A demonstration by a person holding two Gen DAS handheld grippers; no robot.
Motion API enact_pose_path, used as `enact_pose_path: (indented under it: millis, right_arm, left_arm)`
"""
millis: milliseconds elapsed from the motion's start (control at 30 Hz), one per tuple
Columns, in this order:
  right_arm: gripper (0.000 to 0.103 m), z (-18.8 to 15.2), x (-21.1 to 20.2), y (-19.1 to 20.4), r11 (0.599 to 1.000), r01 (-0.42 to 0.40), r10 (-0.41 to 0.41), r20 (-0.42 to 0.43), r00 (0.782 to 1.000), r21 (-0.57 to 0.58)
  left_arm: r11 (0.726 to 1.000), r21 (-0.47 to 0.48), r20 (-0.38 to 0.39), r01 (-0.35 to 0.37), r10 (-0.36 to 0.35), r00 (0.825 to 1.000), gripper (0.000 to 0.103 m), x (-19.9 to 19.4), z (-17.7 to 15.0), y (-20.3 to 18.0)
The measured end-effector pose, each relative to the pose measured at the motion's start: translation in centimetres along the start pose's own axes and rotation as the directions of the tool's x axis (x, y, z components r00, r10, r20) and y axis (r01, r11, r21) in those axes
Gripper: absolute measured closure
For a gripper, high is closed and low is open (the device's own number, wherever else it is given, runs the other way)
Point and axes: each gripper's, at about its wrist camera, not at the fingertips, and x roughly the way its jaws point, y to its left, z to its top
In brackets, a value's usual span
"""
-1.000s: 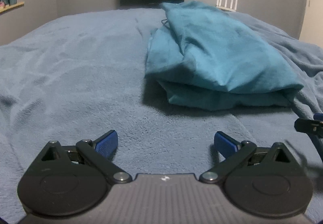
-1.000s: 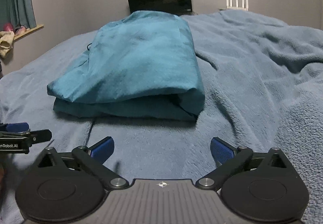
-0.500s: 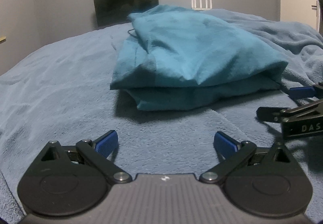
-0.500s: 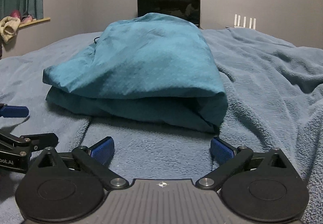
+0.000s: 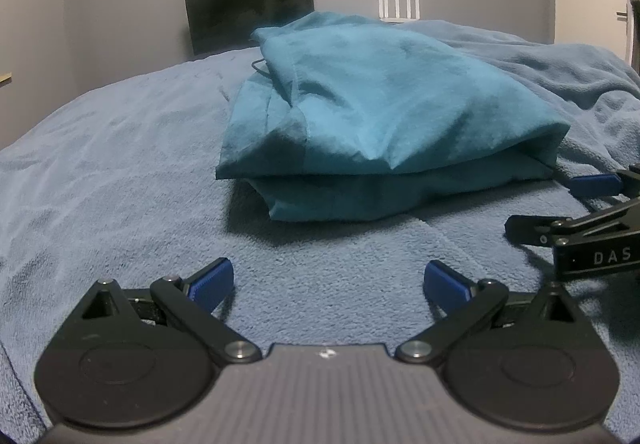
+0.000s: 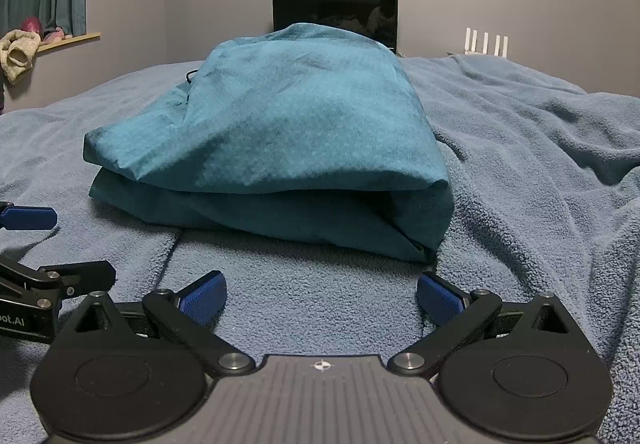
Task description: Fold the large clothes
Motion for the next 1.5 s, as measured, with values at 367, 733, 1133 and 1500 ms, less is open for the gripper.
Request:
enact_pose_path:
  millis: [367, 733, 1133, 1500]
  right_arm:
    - [0.0, 0.01, 0.41, -0.13, 1.0, 0.0, 0.0, -0.009, 1.0, -0.002]
    - [0.0, 0.02, 0.5, -0.02, 1.0, 0.001, -0.001, -0.011, 1.0, -0.002]
    - [0.0, -0.01, 0.49, 0.03, 1.0, 0.002, -0.002, -0.012, 1.0, -0.002]
    - [0.0, -0.06, 0.71, 0.03, 1.0, 0.001, -0.001, -0.014, 1.0, -0.003]
  left_arm:
    - [1.0, -0.008, -0.008, 0.0, 0.0, 1.0, 0.001, 0.26, 0.01, 0.2]
    - [1.0, -0.01, -0.009, -0.001, 0.001, 1.0, 0.001, 0.29, 0.0, 0.16]
    - [1.0, -0.01, -0.009, -0.001, 0.001, 1.0, 0.001, 0.26, 0.01, 0.15]
    - [1.0, -0.011, -0.01, -0.001, 0.001, 1.0, 0.001, 0.26, 0.01, 0.12]
